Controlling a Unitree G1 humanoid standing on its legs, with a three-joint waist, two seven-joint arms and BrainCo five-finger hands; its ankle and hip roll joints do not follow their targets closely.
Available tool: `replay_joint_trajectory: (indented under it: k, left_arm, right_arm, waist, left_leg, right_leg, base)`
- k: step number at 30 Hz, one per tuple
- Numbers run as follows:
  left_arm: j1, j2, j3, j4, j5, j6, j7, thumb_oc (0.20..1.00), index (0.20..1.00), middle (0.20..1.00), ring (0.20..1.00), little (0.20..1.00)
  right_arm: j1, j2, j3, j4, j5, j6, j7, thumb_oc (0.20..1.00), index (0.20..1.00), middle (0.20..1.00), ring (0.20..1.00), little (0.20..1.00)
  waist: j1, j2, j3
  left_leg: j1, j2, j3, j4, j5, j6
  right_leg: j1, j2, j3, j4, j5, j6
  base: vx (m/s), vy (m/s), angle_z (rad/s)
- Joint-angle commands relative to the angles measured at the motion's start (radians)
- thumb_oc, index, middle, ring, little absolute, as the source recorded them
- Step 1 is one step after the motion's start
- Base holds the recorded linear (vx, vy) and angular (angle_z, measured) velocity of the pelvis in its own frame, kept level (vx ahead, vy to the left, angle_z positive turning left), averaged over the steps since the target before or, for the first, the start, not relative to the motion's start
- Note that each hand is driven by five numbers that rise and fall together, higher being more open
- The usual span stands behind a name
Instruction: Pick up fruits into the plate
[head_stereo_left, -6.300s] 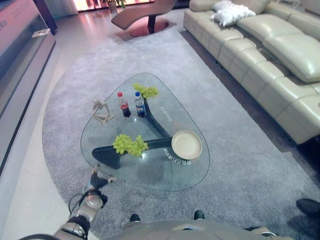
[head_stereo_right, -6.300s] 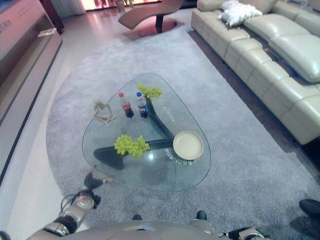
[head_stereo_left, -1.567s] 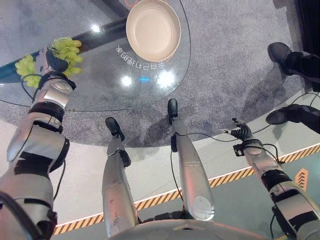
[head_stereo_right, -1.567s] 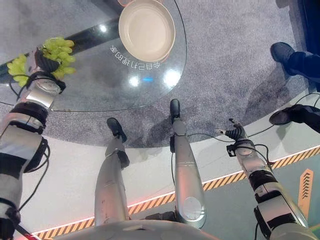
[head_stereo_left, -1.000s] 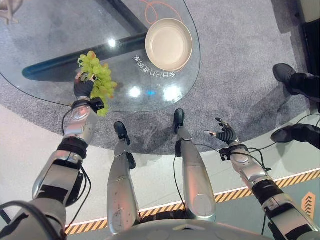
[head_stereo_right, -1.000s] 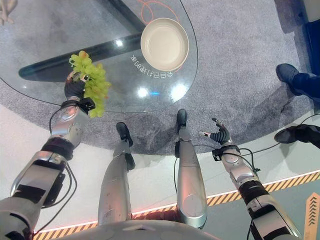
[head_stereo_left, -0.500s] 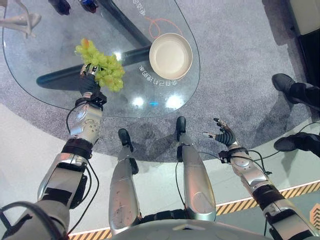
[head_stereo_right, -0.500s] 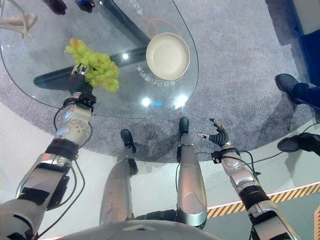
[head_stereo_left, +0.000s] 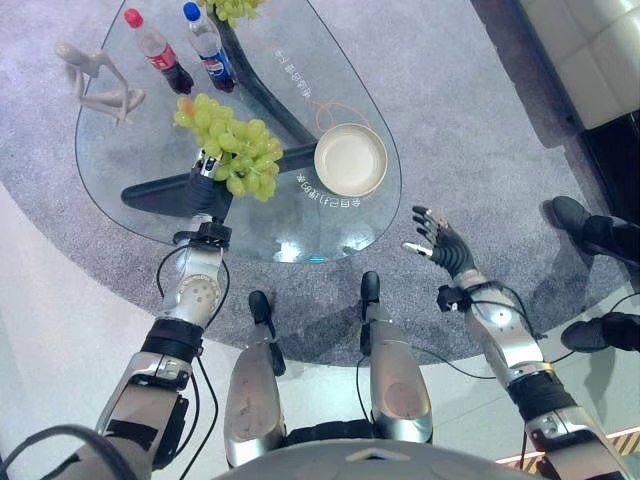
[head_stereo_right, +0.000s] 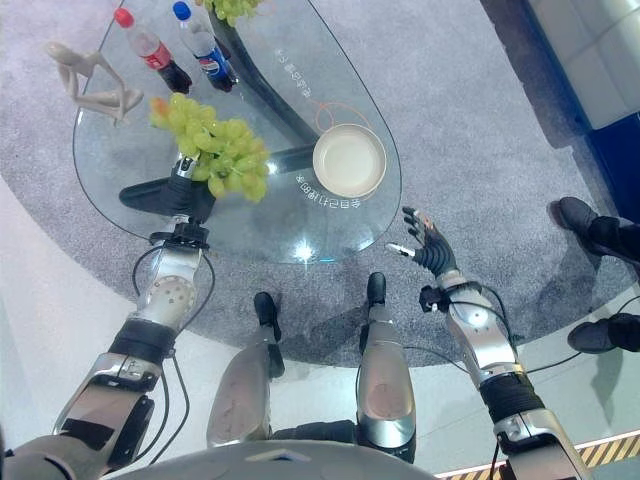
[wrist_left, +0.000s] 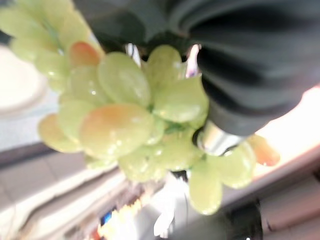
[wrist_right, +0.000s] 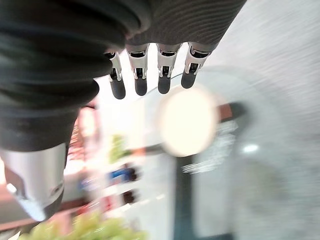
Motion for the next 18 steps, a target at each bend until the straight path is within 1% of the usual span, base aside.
replay_joint_trajectory:
  k: [1, 3, 4, 7, 8, 9, 13, 18]
  left_arm:
    - [0.016, -0.004, -0.017, -0.100, 0.083, 0.001, -0.064, 0.200, 0.200, 0.200, 0.200, 0.200]
    - [0.050, -0.007, -0.037, -0.129, 0.112, 0.033, -0.072, 0.200, 0.200, 0.200, 0.200, 0.200]
    - [0.072, -0.002, -0.045, -0.151, 0.123, 0.066, -0.073, 0.200, 0.200, 0.200, 0.200, 0.200]
    - [0.111, -0.001, -0.056, -0.159, 0.133, 0.111, -0.093, 0.200, 0.200, 0.200, 0.200, 0.200]
    - [0.113, -0.001, -0.056, -0.159, 0.134, 0.113, -0.094, 0.200, 0.200, 0.200, 0.200, 0.200]
    - [0.129, -0.006, -0.069, -0.165, 0.134, 0.135, -0.095, 0.200, 0.200, 0.200, 0.200, 0.200]
    - [0.144, -0.006, -0.095, -0.169, 0.128, 0.172, -0.117, 0.200, 0.200, 0.200, 0.200, 0.200]
    - [0.168, -0.002, -0.122, -0.192, 0.135, 0.199, -0.162, 0.200, 0.200, 0.200, 0.200, 0.200]
  right_arm:
    - [-0.040, -0.007, -0.013, -0.080, 0.024, 0.009, 0.041, 1.000, 1.000, 1.000, 1.000, 1.000]
    - [-0.067, -0.015, 0.001, -0.109, 0.002, 0.027, 0.046, 1.000, 1.000, 1.000, 1.000, 1.000]
    - [-0.073, -0.022, 0.009, -0.134, 0.001, 0.045, 0.048, 1.000, 1.000, 1.000, 1.000, 1.000]
    - [-0.071, -0.022, 0.021, -0.167, 0.000, 0.062, 0.057, 1.000, 1.000, 1.000, 1.000, 1.000]
    - [-0.070, -0.022, 0.022, -0.170, 0.001, 0.063, 0.059, 1.000, 1.000, 1.000, 1.000, 1.000]
    - [-0.075, -0.012, 0.033, -0.185, 0.018, 0.085, 0.062, 1.000, 1.000, 1.000, 1.000, 1.000]
    - [-0.095, 0.016, 0.060, -0.200, 0.057, 0.111, 0.085, 1.000, 1.000, 1.000, 1.000, 1.000]
    - [-0.098, 0.036, 0.091, -0.253, 0.144, 0.168, 0.132, 1.000, 1.000, 1.000, 1.000, 1.000]
  waist:
    - [0.024, 0.009, -0.151]
    - [0.038, 0.012, -0.198]
    - [0.047, 0.014, -0.231]
    - [0.059, 0.016, -0.284]
    - [0.060, 0.016, -0.287]
    - [0.066, 0.018, -0.312]
    - [0.078, 0.023, -0.348]
    - [0.083, 0.026, -0.364]
  left_leg:
    - [0.007, -0.090, 0.028, 0.082, -0.178, 0.043]
    - [0.040, -0.089, 0.022, 0.062, -0.172, 0.043]
    - [0.068, -0.086, 0.018, 0.049, -0.172, 0.043]
    - [0.116, -0.079, 0.014, 0.024, -0.173, 0.041]
    - [0.119, -0.078, 0.014, 0.022, -0.173, 0.041]
    - [0.144, -0.075, 0.010, 0.005, -0.173, 0.040]
    - [0.182, -0.068, 0.005, -0.019, -0.174, 0.038]
    - [0.206, -0.062, 0.007, -0.031, -0.175, 0.037]
  right_leg:
    - [0.063, 0.045, -0.051, 0.063, -0.155, -0.028]
    - [0.100, 0.045, -0.058, 0.042, -0.150, -0.025]
    - [0.128, 0.045, -0.063, 0.033, -0.151, -0.023]
    - [0.175, 0.043, -0.071, 0.011, -0.149, -0.018]
    - [0.178, 0.043, -0.072, 0.009, -0.148, -0.018]
    - [0.202, 0.043, -0.077, -0.007, -0.145, -0.017]
    - [0.240, 0.041, -0.089, -0.025, -0.144, -0.015]
    - [0.262, 0.037, -0.095, -0.033, -0.143, -0.013]
  base:
    - [0.15, -0.030, -0.02]
    - [0.22, -0.047, 0.01]
    - [0.28, -0.065, 0.04]
    - [0.18, -0.049, 0.06]
    - [0.13, -0.037, 0.08]
    - [0.10, -0.031, 0.08]
    - [0.06, -0.028, 0.05]
    - [0.00, -0.012, 0.04]
